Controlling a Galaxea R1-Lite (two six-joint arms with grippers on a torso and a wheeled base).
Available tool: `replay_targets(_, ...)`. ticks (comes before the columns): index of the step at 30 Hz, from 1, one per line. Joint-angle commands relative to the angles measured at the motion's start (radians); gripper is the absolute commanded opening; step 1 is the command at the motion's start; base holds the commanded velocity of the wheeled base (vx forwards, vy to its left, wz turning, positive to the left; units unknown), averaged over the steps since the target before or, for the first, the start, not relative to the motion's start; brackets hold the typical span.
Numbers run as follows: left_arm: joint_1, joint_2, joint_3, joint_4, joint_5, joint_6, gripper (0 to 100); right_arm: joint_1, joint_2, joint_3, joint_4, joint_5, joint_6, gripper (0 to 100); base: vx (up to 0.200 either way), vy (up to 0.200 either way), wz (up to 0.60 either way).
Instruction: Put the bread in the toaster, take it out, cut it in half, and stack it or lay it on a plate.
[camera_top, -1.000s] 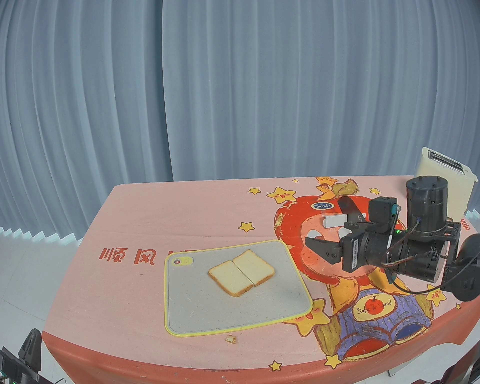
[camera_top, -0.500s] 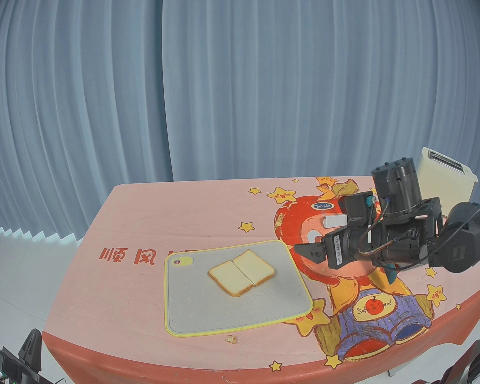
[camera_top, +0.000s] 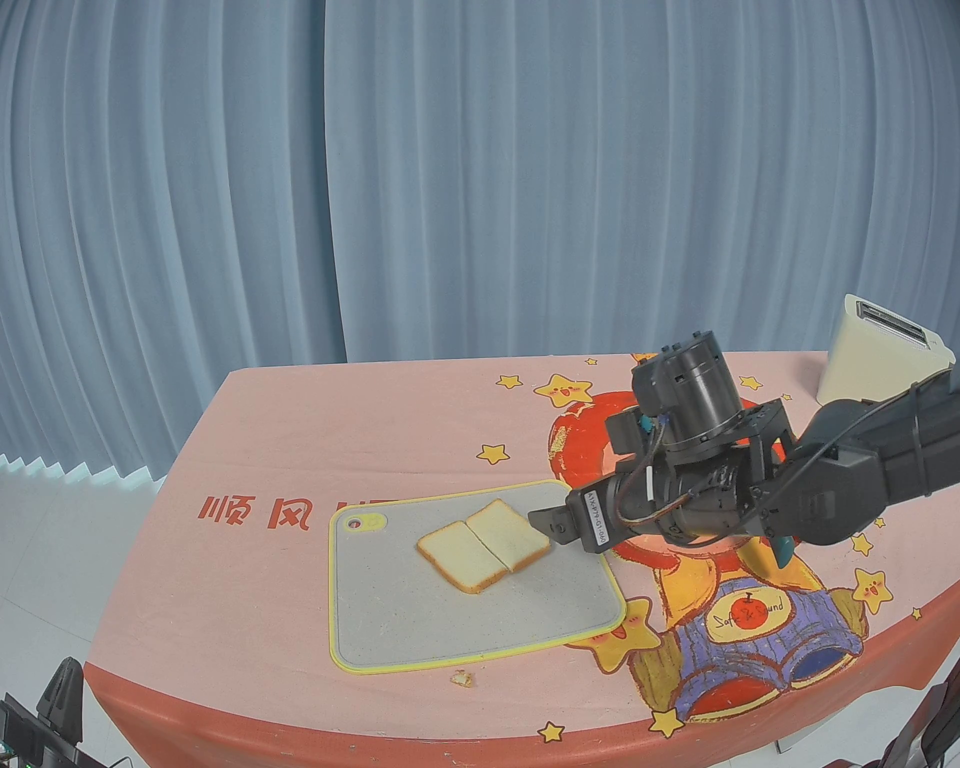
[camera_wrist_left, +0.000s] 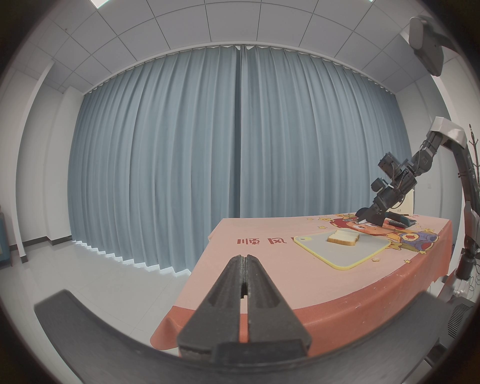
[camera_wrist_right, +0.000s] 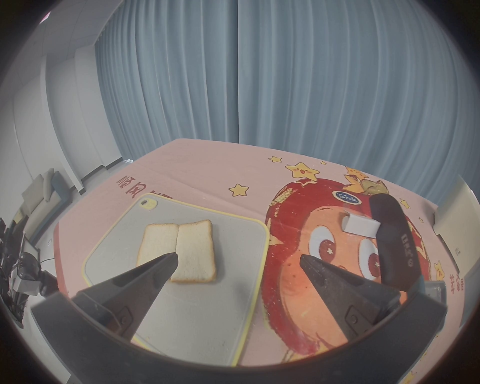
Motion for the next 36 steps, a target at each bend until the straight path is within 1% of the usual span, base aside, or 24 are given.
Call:
replay_targets(1,0.000,-0.016,0.018,0.000,0.000,0.000,0,0.006,0.076,-0.035,-0.003,-0.004,0.001,100,0.000,0.000,0.00)
replay_targets(4,0.000,-0.016,0.018,0.000,0.000,0.000,0,0.001,0.091,-0.044,-0.003,-0.007,0.001,100,0.000,0.000,0.00)
replay_targets(6,0.000,-0.016,0.018,0.000,0.000,0.000,0,-0.009,0.105,-0.055,-0.003,-0.024,0.001,100,0.000,0.000,0.00)
replay_targets(14,0.000,-0.016,0.018,0.000,0.000,0.000,0,-0.009,0.114,-0.058,-0.003,-0.028,0.001,100,0.000,0.000,0.00)
replay_targets(18,0.000,-0.016,0.018,0.000,0.000,0.000,0,-0.009,0.126,-0.058,-0.003,-0.041,-0.001,100,0.000,0.000,0.00)
replay_targets(28,0.000,-0.016,0.018,0.000,0.000,-0.001,0,-0.006,0.151,-0.057,-0.003,-0.041,0.001,100,0.000,0.000,0.00)
replay_targets(34,0.000,-0.016,0.018,0.000,0.000,0.000,0,-0.003,0.166,-0.050,-0.004,-0.054,0.001,100,0.000,0.000,0.00)
replay_targets(35,0.000,-0.016,0.018,0.000,0.000,0.000,0,-0.002,0.168,-0.049,-0.004,-0.056,0.001,0,0.000,0.000,0.00)
replay_targets(36,0.000,-0.016,0.018,0.000,0.000,0.000,0,0.000,0.168,-0.047,-0.004,-0.056,0.001,0,0.000,0.000,0.00)
